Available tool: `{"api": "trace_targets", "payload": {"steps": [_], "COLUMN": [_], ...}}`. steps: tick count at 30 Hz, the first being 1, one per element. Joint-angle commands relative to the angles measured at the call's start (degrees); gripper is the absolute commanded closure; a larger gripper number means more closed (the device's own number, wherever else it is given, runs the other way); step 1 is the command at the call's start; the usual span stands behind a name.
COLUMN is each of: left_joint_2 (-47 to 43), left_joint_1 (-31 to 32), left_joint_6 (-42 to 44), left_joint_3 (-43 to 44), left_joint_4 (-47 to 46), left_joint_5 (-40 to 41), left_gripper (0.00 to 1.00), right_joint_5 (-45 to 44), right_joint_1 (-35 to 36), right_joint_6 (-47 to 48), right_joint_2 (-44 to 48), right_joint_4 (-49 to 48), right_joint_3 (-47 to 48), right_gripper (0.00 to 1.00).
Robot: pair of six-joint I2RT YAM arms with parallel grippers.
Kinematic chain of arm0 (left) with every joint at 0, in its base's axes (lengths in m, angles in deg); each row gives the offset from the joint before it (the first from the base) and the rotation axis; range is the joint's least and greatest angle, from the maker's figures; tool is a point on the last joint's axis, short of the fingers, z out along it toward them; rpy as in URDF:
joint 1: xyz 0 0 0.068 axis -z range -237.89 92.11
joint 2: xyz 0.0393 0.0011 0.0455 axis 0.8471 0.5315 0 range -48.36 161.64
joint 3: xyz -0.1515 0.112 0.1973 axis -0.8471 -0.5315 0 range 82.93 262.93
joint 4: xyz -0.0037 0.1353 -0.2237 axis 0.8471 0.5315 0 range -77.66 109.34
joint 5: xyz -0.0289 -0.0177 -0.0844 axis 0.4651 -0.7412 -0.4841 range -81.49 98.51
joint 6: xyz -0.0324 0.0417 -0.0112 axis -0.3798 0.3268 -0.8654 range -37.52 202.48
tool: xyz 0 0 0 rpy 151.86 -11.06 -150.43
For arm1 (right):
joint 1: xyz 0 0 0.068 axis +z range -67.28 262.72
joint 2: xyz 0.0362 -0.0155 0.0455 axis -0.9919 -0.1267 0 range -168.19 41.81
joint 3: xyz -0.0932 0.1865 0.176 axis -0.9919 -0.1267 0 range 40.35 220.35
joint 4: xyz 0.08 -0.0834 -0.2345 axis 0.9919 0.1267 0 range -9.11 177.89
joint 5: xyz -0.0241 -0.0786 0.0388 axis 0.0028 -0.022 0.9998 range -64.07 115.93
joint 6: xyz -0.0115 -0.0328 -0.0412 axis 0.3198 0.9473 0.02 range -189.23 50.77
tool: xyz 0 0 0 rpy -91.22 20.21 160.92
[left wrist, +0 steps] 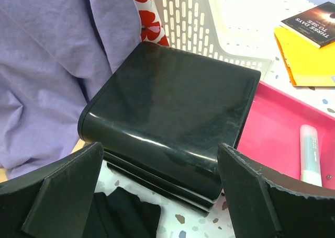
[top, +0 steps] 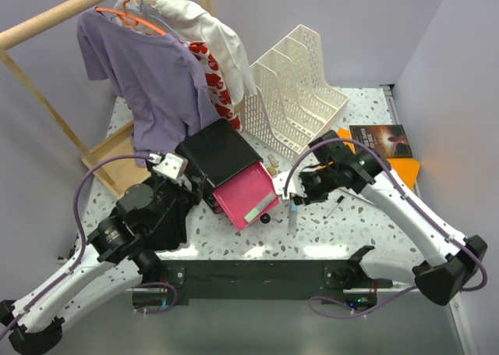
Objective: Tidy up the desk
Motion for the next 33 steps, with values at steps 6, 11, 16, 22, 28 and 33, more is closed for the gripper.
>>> {"api": "trace_targets", "payload": {"steps": [6,11,16,22,28,33], "left_joint_2": [-0.28,-1.86,-3.18,-2.83,-1.95,-1.42], "left_joint_1": [-0.52,-0.52,-0.52,-0.52,-0.52,-0.61], "left_joint_6": [1.36,1.28,0.31,0.22,0.14,0.13], "left_joint_3": [-0.28,-0.28,-0.28,-0.1,0.16,0.43], "left_joint_4": [-3.09,-2.65,-1.6,-1.51,-0.9,-0.72], "left_joint_5": [1.07,4.23,9.49,9.59,9.16,8.63], "left_gripper": [0.05,0.05,0.05,0.05,0.05,0.05], "right_joint_5": [-14.38,-20.89,-22.83,-22.48,-17.13,-7.12], "right_joint_1": [18.28,22.86,23.4,23.57,23.05,12.96], "right_joint_6": [-12.18,-13.59,-14.56,-16.49,-18.69,-22.28], "right_joint_2": [-13.84,-22.18,-26.33,-27.39,-21.43,-13.6], "right_joint_4": [-5.71,-10.8,-13.45,-14.16,-11.17,-11.96], "right_joint_3": [18.2,21.11,23.05,23.75,24.02,19.37], "right_gripper": [0.94,0.88,0.7,0.45,0.4,0.38]}}
